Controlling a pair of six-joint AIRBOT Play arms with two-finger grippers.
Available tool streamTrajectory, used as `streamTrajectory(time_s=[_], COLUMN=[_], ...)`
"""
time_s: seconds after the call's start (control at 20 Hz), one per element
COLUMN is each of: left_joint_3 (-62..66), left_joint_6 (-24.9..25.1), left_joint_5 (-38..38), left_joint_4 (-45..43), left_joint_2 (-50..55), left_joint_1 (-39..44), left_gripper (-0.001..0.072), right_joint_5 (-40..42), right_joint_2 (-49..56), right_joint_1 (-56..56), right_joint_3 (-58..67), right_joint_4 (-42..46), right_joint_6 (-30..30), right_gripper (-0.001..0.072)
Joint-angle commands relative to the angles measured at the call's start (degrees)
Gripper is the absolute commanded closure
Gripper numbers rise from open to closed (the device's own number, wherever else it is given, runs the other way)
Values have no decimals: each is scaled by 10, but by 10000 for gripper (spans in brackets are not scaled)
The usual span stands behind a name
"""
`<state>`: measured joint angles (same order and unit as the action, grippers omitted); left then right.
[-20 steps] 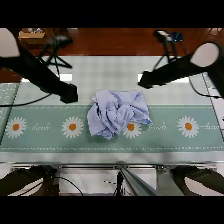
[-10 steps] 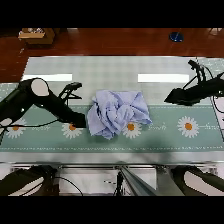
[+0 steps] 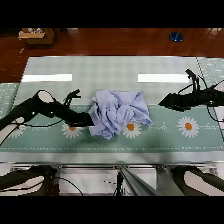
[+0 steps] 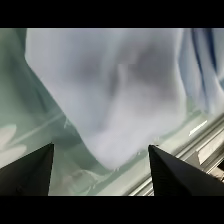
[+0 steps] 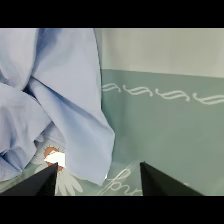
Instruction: Fold the shirts.
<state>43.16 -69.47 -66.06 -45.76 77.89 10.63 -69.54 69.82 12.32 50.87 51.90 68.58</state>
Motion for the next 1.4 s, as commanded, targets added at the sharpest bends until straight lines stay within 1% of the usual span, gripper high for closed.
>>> streamTrajectory(time_s=[0.0, 0.05, 0.1, 0.15, 0.2, 0.3, 0.4, 0.55, 0.75, 0.95, 1.0, 1.05, 1.15, 1.2, 1.35], left_joint_3=[-1, 0, 0, 1, 1, 5, 10, 10, 10, 10, 10, 11, 26, 43, 116], left_joint_6=[13, 14, 16, 30, 49, 76, 96, 103, 123, 134, 135, 141, 148, 148, 147], left_joint_5=[33, 32, 32, 30, 24, -4, -31, -38, -45, -51, -51, -52, -68, -87, -141], left_joint_4=[35, 54, 74, 90, 104, 113, 113, 113, 113, 113, 113, 115, 117, 120, 153], left_joint_2=[51, 61, 65, 66, 64, 64, 63, 60, 59, 59, 59, 59, 55, 50, 1], left_joint_1=[-2, -3, -3, -3, -3, -3, -3, -4, -4, -4, -5, -10, -32, -51, -123], left_gripper=[427, 663, 667, 669, 686, 686, 687, 687, 687, 687, 687, 687, 687, 687, 688], right_joint_5=[5, 5, 5, 6, 9, 13, 8, 17, 36, 57, 62, 68, 75, 67, 30], right_joint_2=[0, 0, 0, 0, 0, 2, 21, 74, 143, 183, 189, 194, 191, 185, 120], right_joint_1=[1, 1, 1, 1, 2, 5, 4, -19, -78, -150, -164, -178, -189, -187, -167], right_joint_3=[-4, -4, -4, -4, -4, -4, -4, -4, -4, -4, -4, -4, -3, 2, 40], right_joint_4=[-25, -26, -25, -21, -8, 18, 19, -28, -31, -34, -35, -35, -41, -49, -56], right_joint_6=[-3, -3, -3, -2, 2, 18, 28, 28, 45, 60, 71, 80, 82, 82, 63], right_gripper=[130, 130, 129, 124, 124, 125, 125, 125, 125, 133, 169, 319, 656, 684, 685])
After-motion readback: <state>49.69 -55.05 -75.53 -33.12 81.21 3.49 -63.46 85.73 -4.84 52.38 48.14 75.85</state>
